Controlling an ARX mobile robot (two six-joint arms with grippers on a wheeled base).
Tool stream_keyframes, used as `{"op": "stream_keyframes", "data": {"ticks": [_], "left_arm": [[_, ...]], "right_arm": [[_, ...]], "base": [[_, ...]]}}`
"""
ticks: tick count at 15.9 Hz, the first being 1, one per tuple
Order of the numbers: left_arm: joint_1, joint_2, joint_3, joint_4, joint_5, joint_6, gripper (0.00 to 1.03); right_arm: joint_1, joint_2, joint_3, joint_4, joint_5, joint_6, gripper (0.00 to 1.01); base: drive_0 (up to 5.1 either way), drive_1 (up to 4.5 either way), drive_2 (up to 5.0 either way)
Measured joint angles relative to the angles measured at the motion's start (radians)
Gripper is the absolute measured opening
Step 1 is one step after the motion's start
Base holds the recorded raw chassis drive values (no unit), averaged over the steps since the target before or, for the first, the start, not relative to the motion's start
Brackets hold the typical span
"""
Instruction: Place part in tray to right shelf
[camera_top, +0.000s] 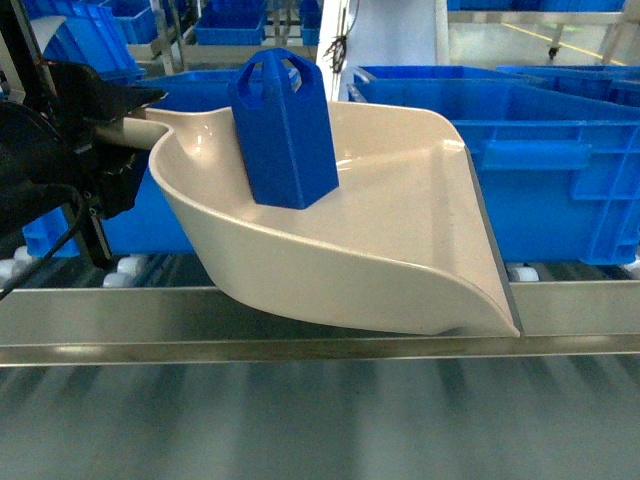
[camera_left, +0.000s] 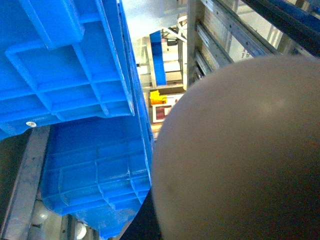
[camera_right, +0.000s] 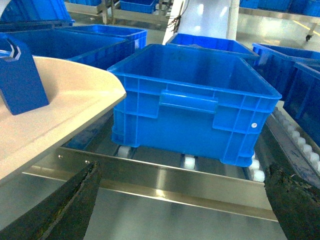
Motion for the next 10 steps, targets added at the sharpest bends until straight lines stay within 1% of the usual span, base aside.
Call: {"op": "stream_keyframes", "data": {"ticks": [10], "left_arm": [[0.0, 0.0, 0.0, 0.0, 0.0, 0.0, 0.14]], "right_arm": [[0.0, 0.0, 0.0, 0.0, 0.0, 0.0, 0.98]], "base": [[0.0, 0.0, 0.0]]}}
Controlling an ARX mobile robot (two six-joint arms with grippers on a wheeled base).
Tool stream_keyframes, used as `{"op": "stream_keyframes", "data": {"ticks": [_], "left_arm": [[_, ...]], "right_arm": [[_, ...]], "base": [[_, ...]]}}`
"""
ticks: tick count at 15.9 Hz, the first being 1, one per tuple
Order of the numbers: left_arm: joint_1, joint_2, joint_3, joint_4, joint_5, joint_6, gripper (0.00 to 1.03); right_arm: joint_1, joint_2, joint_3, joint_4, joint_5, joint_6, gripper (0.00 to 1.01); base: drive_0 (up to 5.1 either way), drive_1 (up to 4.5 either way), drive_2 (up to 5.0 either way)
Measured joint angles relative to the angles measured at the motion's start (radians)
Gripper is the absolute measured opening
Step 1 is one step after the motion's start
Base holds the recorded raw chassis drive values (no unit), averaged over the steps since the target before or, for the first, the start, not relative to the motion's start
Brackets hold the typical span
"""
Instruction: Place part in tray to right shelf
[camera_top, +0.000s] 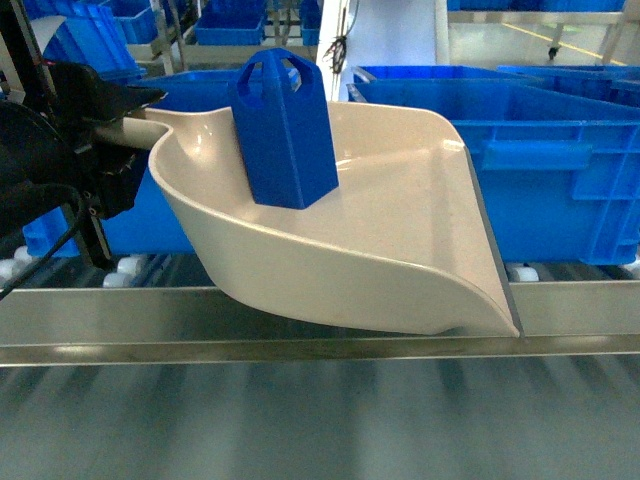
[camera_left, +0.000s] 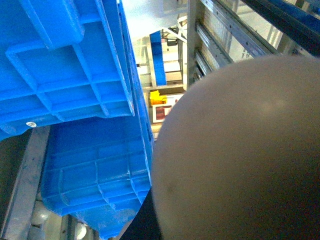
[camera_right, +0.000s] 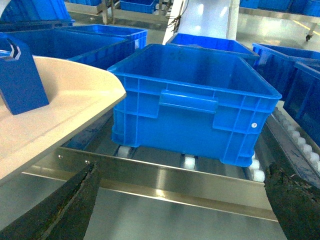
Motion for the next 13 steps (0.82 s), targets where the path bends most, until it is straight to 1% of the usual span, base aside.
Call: {"op": "stream_keyframes", "data": {"ticks": [13], "left_arm": [[0.0, 0.0, 0.0, 0.0, 0.0, 0.0, 0.14]], "right_arm": [[0.0, 0.0, 0.0, 0.0, 0.0, 0.0, 0.98]], "base": [[0.0, 0.0, 0.0]]}}
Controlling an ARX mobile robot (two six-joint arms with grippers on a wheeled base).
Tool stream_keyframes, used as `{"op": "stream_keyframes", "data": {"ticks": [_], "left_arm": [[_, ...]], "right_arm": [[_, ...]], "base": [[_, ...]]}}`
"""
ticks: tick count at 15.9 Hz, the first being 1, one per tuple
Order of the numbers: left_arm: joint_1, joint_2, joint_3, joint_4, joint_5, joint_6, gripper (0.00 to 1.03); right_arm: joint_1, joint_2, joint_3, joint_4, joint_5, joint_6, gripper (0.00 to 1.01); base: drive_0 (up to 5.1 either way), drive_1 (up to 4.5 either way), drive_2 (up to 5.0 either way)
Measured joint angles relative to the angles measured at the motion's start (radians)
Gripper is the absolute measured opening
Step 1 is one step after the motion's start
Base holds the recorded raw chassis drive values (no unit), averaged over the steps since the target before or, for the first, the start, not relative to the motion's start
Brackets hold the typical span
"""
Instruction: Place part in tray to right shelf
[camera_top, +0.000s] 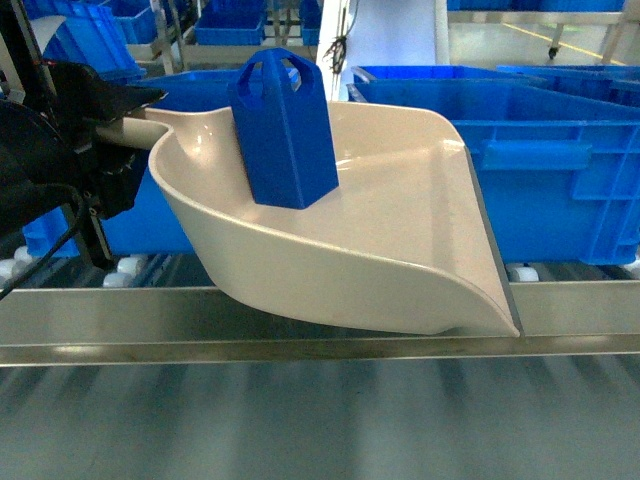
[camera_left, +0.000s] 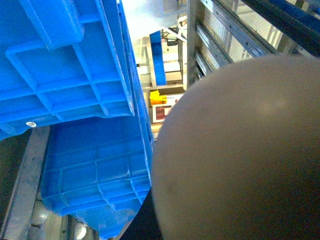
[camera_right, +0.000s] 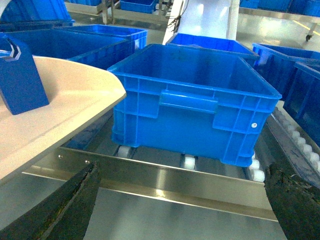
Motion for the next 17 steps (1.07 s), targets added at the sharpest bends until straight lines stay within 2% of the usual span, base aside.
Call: {"op": "stream_keyframes", "data": {"ticks": [17], "left_arm": [[0.0, 0.0, 0.0, 0.0, 0.0, 0.0, 0.14]], "right_arm": [[0.0, 0.0, 0.0, 0.0, 0.0, 0.0, 0.98]], "base": [[0.0, 0.0, 0.0]]}}
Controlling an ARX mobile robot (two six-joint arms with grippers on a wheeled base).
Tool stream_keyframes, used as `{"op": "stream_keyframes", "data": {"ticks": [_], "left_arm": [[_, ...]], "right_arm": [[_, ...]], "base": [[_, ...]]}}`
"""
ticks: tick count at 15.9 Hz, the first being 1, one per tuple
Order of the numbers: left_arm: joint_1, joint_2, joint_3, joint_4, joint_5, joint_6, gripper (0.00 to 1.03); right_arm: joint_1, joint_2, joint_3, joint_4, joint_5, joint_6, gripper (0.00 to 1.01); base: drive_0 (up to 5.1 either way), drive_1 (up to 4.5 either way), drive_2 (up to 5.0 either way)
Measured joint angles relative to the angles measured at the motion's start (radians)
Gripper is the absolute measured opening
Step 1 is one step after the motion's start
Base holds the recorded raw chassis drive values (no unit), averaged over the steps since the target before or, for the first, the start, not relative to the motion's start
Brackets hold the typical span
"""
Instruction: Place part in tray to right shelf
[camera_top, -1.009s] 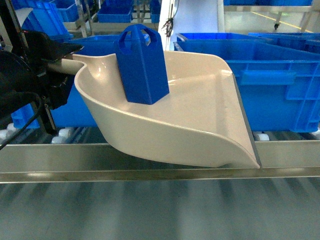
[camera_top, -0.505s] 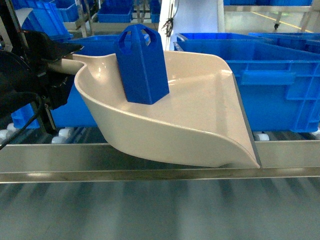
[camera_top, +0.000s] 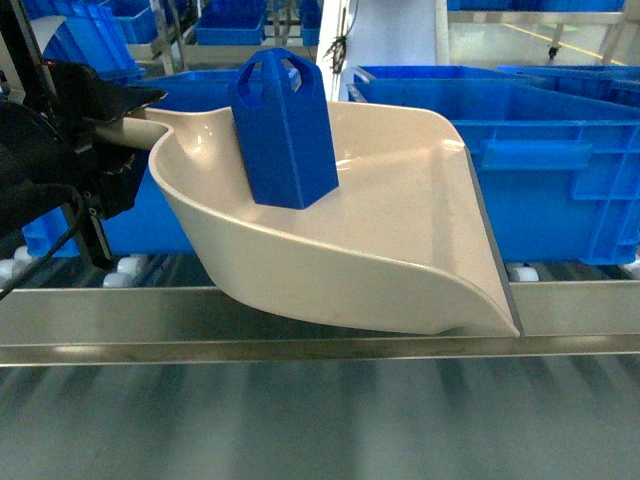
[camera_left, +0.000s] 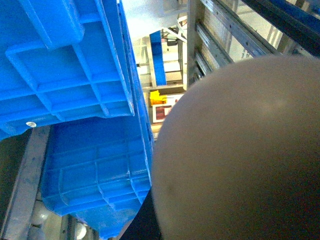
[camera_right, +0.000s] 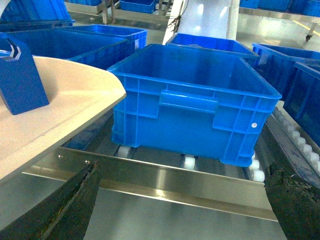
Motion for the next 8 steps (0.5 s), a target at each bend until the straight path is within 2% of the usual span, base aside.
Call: {"op": "stream_keyframes", "data": {"ticks": [3, 4, 5, 6, 8], "left_arm": [[0.0, 0.0, 0.0, 0.0, 0.0, 0.0, 0.14], [-0.012, -0.057, 0.016, -0.178, -0.058, 0.02, 0.13], [-0.015, -0.148, 0.016, -0.338, -0.145, 0.073, 0.13], [-0.014, -0.273, 0.015, -0.405, -0.172, 0.105, 0.13], [0.011, -0.414, 0.068, -0.31, -0.167, 0.085, 0.13]], "right_arm": [[0.0, 0.0, 0.0, 0.0, 0.0, 0.0, 0.98], [0.0, 0.0, 0.0, 0.0, 0.0, 0.0, 0.98], [0.0, 0.0, 0.0, 0.001, 0.0, 0.0, 0.98], [0.0, 0.0, 0.0, -0.001, 0.0, 0.0, 0.98], [0.0, 0.0, 0.0, 0.0, 0.0, 0.0, 0.98]], "base": [[0.0, 0.0, 0.0], [0.0, 0.0, 0.0], [0.0, 0.0, 0.0], [0.0, 0.0, 0.0], [0.0, 0.0, 0.0]]}}
